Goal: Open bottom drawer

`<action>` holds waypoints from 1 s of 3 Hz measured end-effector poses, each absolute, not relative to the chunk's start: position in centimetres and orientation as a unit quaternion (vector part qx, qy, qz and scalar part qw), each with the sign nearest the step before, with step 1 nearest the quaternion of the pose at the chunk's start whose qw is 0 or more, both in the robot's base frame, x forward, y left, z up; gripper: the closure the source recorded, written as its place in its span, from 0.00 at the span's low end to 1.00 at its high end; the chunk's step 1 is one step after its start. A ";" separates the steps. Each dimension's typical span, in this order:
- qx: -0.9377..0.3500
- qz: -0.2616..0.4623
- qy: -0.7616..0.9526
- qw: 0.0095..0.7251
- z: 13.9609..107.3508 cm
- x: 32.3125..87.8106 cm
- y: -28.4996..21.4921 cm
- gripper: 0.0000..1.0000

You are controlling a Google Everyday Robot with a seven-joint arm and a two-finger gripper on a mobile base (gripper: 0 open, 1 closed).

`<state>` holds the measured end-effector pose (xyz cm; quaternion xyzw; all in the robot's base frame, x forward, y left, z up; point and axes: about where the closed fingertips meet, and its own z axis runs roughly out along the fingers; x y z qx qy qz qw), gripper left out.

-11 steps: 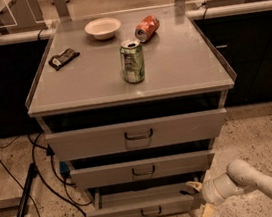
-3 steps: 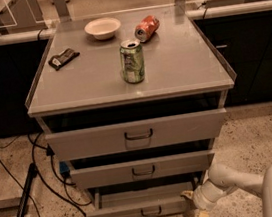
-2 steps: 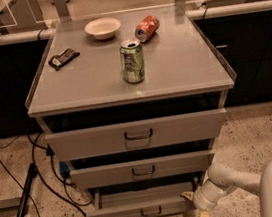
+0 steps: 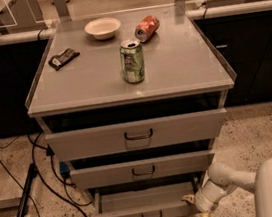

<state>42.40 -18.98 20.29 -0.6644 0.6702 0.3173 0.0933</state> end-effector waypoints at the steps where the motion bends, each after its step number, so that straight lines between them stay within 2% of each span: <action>1: -0.661 0.337 0.666 0.072 20.4 41.4 -19.6 0.00; 3: -0.649 0.385 0.656 0.029 21.8 39.6 -21.7 0.00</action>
Offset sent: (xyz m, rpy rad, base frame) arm -0.0260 -0.0345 0.0166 -0.0072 0.1785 0.0437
